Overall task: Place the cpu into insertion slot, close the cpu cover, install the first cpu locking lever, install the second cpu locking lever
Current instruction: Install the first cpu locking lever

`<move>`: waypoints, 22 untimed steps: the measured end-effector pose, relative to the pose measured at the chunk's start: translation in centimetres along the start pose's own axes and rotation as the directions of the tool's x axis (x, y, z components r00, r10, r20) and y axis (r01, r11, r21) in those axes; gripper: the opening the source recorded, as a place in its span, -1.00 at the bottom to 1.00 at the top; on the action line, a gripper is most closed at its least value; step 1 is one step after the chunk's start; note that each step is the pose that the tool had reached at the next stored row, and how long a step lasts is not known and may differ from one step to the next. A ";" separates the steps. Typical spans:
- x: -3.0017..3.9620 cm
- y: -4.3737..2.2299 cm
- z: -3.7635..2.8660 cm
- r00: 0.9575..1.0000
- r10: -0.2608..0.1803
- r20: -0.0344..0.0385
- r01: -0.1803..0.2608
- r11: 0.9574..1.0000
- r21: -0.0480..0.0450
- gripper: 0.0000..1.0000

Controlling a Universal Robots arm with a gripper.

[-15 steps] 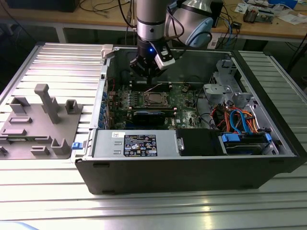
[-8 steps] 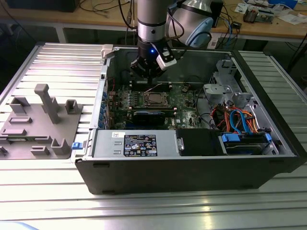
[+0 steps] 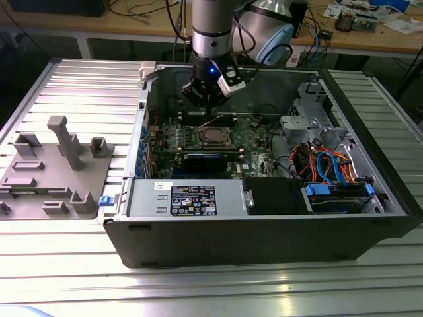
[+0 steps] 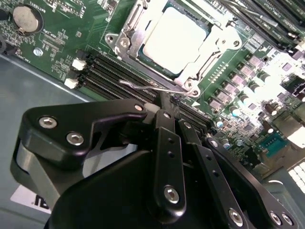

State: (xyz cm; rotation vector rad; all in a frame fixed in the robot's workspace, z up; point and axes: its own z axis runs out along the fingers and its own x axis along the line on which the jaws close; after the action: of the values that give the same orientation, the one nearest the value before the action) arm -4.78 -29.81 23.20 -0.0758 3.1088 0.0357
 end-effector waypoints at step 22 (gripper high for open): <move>-0.62 0.18 0.15 1.000 0.000 0.000 0.000 1.000 0.000 -0.79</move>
State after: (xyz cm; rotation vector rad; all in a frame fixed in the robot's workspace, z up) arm -4.16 -29.59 23.08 -0.0758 3.1090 0.0355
